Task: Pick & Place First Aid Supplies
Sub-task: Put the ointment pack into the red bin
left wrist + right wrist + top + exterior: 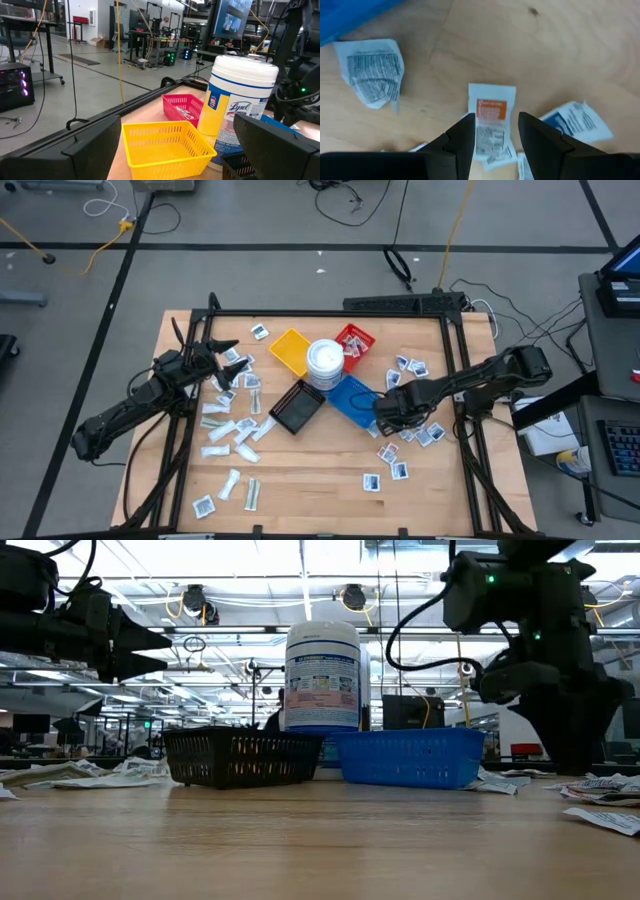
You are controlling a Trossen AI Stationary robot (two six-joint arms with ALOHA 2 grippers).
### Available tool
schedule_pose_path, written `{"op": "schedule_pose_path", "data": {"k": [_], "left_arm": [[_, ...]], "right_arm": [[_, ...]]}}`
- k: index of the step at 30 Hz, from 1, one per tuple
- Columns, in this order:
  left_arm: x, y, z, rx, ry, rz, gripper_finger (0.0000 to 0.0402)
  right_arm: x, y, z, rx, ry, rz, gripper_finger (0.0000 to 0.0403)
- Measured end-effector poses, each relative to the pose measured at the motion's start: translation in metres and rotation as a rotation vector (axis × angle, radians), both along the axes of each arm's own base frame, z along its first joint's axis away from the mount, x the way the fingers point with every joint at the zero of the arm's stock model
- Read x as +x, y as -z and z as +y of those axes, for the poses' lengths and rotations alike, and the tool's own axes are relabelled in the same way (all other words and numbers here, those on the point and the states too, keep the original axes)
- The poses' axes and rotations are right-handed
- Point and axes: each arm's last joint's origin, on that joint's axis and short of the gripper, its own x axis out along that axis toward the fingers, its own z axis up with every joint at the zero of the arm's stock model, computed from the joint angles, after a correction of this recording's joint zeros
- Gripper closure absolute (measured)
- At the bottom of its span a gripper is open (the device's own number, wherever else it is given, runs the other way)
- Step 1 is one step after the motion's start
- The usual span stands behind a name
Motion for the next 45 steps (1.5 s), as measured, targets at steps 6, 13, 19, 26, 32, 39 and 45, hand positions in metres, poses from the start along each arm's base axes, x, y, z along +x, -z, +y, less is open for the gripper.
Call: {"op": "schedule_pose_path", "data": {"k": [6,13,19,26,32,39,45], "left_arm": [[0.000,0.000,0.000,0.000,0.000,0.000,0.0009],[0.000,0.000,0.000,0.000,0.000,0.000,0.0009],[0.000,0.000,0.000,0.000,0.000,0.000,0.0009],[0.000,0.000,0.000,0.000,0.000,0.000,0.0009],[0.000,0.000,0.000,0.000,0.000,0.000,0.0009],[0.000,0.000,0.000,0.000,0.000,0.000,0.0009],[0.000,0.000,0.000,0.000,0.000,0.000,0.0009]], "right_arm": [[-0.003,0.012,-0.001,0.005,-0.006,-0.029,0.0259],[-0.004,0.018,-0.001,0.014,-0.007,-0.066,0.0272],[-0.004,0.018,-0.001,0.015,-0.007,-0.071,0.0343],[-0.003,0.017,0.000,0.012,-0.021,-0.071,0.0396],[0.000,0.006,-0.002,0.009,-0.061,-0.066,0.0385],[0.001,-0.011,-0.004,0.013,-0.093,-0.095,0.0397],[-0.001,-0.017,-0.004,0.017,-0.099,-0.121,0.0396]]}}
